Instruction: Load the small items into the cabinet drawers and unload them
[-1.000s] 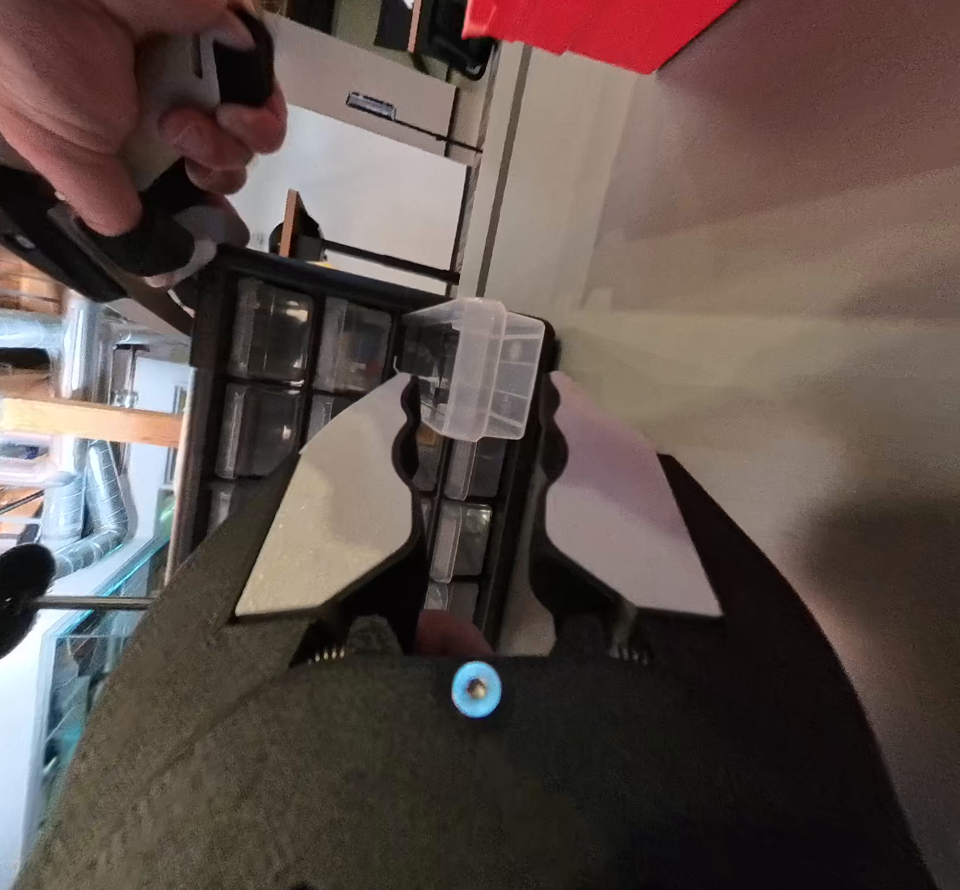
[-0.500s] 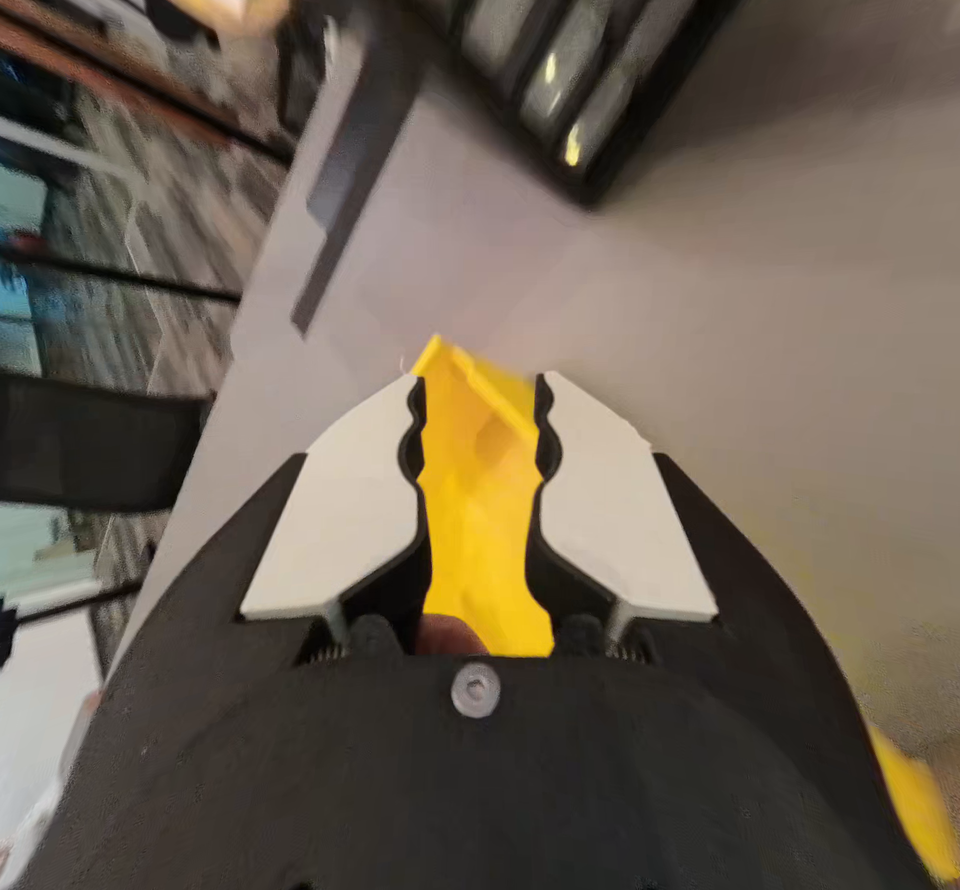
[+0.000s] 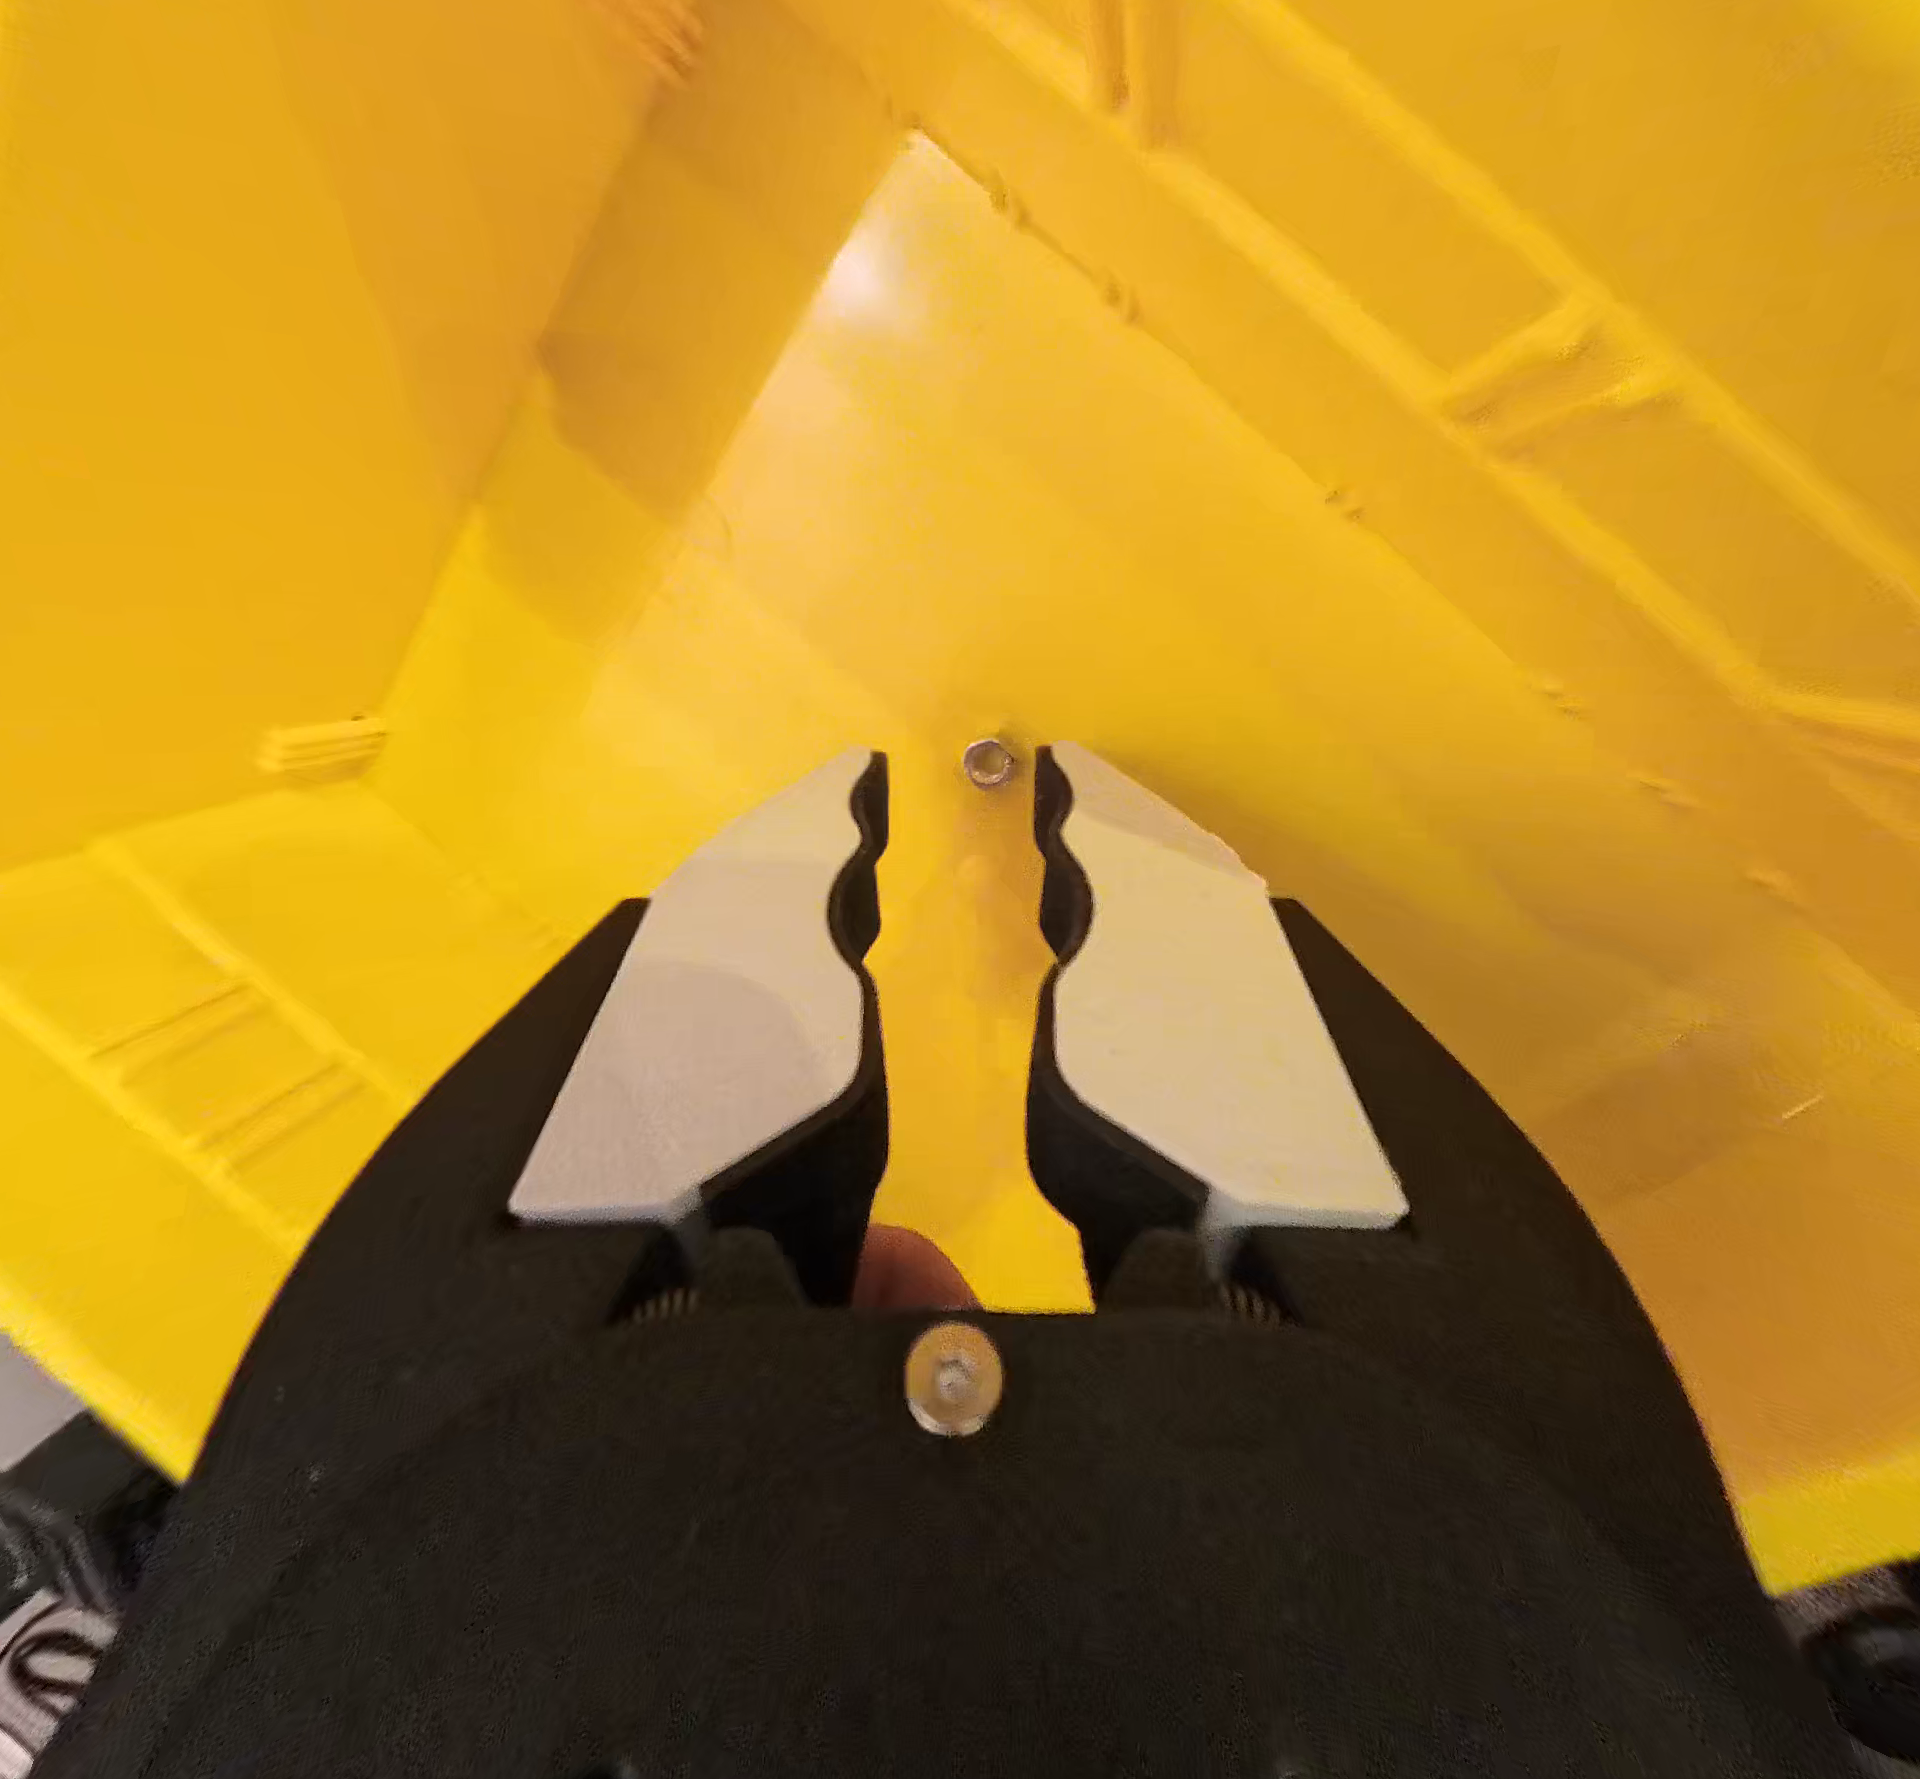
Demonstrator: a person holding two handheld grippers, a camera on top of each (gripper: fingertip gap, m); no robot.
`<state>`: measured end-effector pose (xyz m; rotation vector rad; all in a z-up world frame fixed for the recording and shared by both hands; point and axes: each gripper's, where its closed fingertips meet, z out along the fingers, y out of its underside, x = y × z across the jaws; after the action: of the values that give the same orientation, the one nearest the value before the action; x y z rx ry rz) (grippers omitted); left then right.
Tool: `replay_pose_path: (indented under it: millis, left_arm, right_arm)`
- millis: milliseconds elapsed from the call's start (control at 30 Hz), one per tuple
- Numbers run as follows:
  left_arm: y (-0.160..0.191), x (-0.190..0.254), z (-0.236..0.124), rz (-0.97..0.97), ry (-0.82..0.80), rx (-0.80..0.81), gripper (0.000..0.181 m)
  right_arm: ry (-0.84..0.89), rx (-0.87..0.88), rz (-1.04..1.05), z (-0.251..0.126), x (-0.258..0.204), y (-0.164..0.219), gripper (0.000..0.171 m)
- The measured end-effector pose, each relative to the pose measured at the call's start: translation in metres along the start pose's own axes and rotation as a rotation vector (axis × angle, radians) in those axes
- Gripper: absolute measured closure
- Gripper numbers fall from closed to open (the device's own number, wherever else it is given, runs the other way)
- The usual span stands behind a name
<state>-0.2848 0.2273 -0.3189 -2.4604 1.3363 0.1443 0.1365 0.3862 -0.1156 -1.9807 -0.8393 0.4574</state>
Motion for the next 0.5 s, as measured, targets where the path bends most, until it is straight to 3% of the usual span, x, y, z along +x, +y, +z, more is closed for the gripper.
replay_pose_path:
  millis: [33,133,200,500]
  left_arm:
    - [0.0025,0.0013,0.0044,-0.007,0.015,-0.010,0.155]
    - [0.0019,0.0031,0.0072,-0.022,0.036,-0.002,0.158]
    - [0.0026,0.0072,0.0091,-0.020,0.058,-0.006,0.170]
    - [-0.0012,0.0021,0.0051,-0.044,0.036,0.031,0.172]
  right_arm:
    - [0.001,0.000,0.000,-0.0001,0.0000,0.0001,0.151]
    - [0.001,0.000,0.000,-0.0001,0.0000,0.0000,0.152]
    - [0.001,0.001,0.000,-0.0001,0.0000,-0.0001,0.152]
    - [0.002,0.008,0.000,-0.0007,-0.0001,0.0002,0.152]
